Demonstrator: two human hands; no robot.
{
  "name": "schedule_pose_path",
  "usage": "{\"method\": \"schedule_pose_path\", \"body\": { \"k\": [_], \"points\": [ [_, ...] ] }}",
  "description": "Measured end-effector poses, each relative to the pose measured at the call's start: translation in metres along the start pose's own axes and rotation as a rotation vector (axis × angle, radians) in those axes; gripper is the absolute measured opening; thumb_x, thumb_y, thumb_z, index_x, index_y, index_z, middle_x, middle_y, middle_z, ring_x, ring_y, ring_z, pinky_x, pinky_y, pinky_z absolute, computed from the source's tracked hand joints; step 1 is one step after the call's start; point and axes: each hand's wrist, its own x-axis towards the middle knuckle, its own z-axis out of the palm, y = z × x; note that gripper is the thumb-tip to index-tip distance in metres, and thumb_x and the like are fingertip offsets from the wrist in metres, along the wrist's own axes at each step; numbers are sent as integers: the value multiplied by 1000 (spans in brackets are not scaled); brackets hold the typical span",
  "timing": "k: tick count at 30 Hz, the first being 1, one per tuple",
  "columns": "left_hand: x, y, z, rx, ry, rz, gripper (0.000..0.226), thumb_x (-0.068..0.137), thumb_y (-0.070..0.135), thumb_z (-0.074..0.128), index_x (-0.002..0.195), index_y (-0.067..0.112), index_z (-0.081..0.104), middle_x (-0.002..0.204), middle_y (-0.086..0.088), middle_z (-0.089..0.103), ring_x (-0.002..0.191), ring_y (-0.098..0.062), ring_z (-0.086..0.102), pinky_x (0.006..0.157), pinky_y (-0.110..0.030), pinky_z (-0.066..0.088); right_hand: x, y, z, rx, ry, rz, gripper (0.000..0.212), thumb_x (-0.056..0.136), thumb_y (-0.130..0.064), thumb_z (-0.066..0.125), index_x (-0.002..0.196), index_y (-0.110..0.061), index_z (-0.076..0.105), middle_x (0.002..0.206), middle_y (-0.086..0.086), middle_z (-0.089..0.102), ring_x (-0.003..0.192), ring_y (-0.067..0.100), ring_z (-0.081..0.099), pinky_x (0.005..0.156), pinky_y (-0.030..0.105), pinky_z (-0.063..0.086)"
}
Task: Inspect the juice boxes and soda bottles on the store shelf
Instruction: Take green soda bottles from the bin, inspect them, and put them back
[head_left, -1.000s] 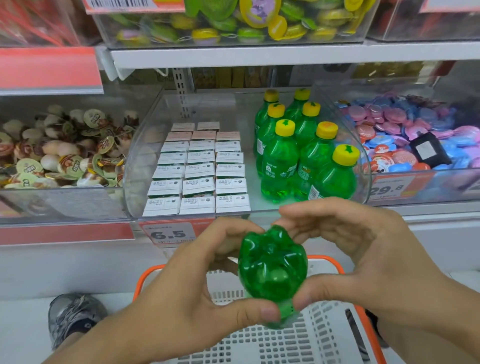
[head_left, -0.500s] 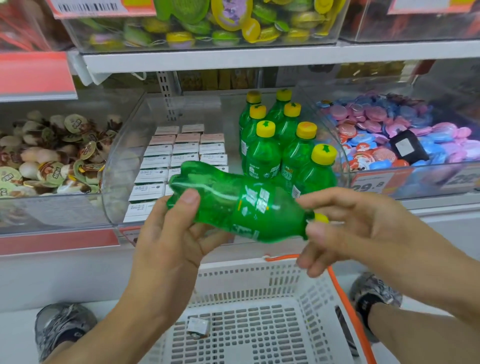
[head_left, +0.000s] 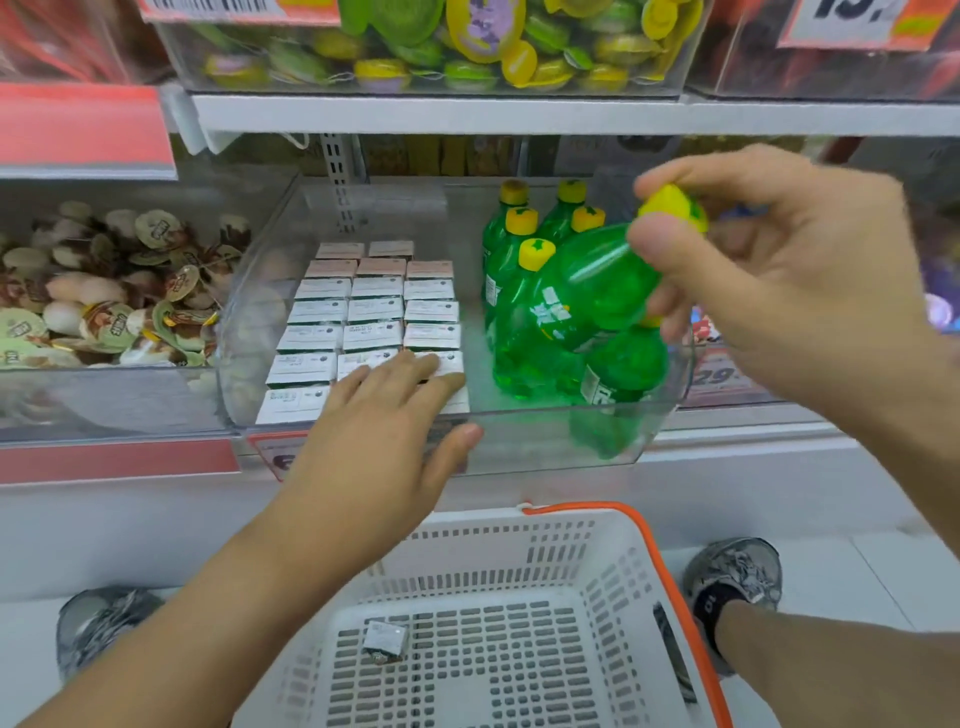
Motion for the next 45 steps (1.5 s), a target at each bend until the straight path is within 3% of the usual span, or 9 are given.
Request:
{"method": "schedule_pose_path", "body": {
  "k": [5,11,17,20,23,26,31,36,45],
  "points": [
    [3,0,2,63,37,1,47,88,46,47,126,21,61,132,-3,62,123,-28,57,101,-44,44,21,20,12,-449,-176,-40,32,86,-42,73,114,-28,73,81,-4,63,65,6,56,72,24,44],
    [1,1,1,25,-1,-11,53,89,54,37,129,24,56,137,0,57,129,-25,52,105,-44,40,16,42,26,-731,-451,-56,42,93,-51,56,130,-33,63,98,6,65,104,28,51,89,45,39],
    [1,-4,-5,-127,16,-2,53,92,56,34,131,27,57,138,6,55,132,-18,48,107,-40,38,7,61,29,-590,-309,-108,41,93,-51,60,127,-29,63,97,-4,66,90,19,62,84,44,51],
    [6,3,-15,-283,120,-52,41,92,51,44,121,28,61,121,16,60,115,-2,51,97,-20,39,2,68,30,-490,-224,-136,41,89,-47,69,123,-25,67,94,-13,65,82,13,63,81,37,53],
    [29,10,-28,-444,213,-94,19,95,35,57,111,29,66,106,21,64,90,14,53,83,-1,35,1,74,31,-462,-179,-211,39,88,-40,70,120,-18,71,89,-4,71,80,20,65,76,39,55],
    [63,11,-35,-479,262,-50,21,97,18,55,113,27,65,101,18,67,92,8,59,83,-11,45,5,78,36,-533,-204,-314,43,94,-40,54,126,-14,68,95,4,72,85,32,64,72,48,54],
    [111,8,-26,-487,123,107,45,101,4,42,139,27,50,129,4,59,118,-4,51,95,-8,37,6,80,36,-588,-256,-334,47,95,-44,43,130,-20,65,100,0,72,89,30,64,70,49,52],
    [132,4,-12,-486,-14,206,49,98,18,57,142,35,45,130,6,59,110,-20,62,96,-41,50,2,81,32,-406,-244,-225,43,92,-47,55,130,-28,65,101,-8,72,91,19,65,82,45,56],
    [114,3,-5,-771,362,45,35,87,15,74,120,25,65,104,5,70,97,-6,66,82,-35,58,-2,78,32,-435,-220,-243,43,93,-48,54,130,-30,65,99,-9,72,89,15,63,76,40,55]
  ]
}}
